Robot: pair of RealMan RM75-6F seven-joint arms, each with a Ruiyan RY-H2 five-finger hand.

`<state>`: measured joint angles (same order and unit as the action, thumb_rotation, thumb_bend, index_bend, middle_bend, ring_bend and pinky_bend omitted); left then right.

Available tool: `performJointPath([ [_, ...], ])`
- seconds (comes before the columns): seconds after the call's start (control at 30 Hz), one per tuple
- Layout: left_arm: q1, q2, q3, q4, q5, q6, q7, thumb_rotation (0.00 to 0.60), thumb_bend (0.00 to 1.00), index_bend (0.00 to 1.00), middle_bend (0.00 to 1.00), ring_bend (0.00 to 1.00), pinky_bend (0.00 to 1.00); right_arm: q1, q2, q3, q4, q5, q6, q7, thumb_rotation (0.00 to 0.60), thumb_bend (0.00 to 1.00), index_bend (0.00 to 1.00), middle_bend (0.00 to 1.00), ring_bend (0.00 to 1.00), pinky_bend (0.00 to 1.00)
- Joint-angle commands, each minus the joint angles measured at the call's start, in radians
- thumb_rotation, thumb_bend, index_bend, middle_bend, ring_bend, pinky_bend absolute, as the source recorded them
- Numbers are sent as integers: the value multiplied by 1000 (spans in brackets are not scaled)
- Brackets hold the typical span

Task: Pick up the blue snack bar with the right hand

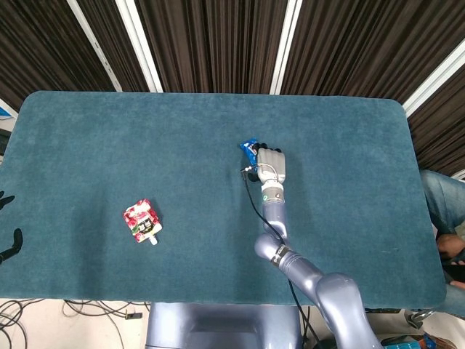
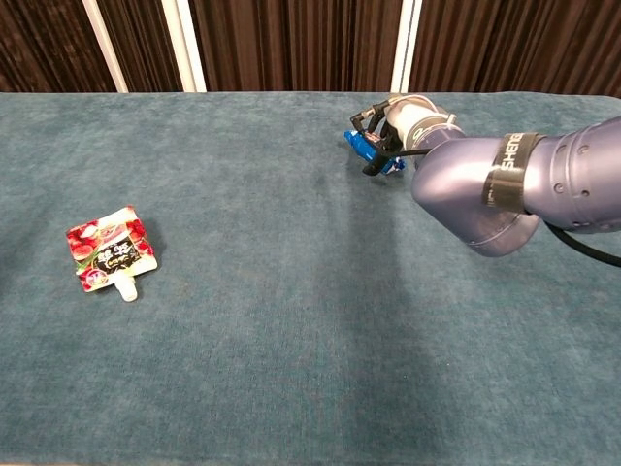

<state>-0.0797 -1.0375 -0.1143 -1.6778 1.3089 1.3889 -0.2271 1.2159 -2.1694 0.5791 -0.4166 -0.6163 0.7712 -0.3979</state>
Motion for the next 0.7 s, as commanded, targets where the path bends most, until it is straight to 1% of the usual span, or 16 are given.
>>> performJointPath([
  [0.03,1,1,-1,0,-3,-1,-2,600,525,141,37,122,135,13,-14,5,33,-14,-8,9,600,291,282,251,347,234],
  [0.17,1,2,-1,0,-4,-2,-3,600,525,141,37,122,135,31,-29,14,79,-30,-20,14,600,290,284,251,328,234],
  [0.37,1,5,-3,-2,-10,-5,-6,600,525,141,37,122,137,52,-47,30,137,-42,-54,21,600,290,288,260,342,234],
  [0.57,1,8,-4,-5,-13,-9,-7,600,525,141,37,122,138,52,-67,36,167,-59,-79,32,600,292,293,281,395,253],
  [0.7,2,8,-3,-7,-11,-8,-4,600,526,141,36,122,139,49,-75,41,180,-71,-75,40,600,322,338,331,472,312],
])
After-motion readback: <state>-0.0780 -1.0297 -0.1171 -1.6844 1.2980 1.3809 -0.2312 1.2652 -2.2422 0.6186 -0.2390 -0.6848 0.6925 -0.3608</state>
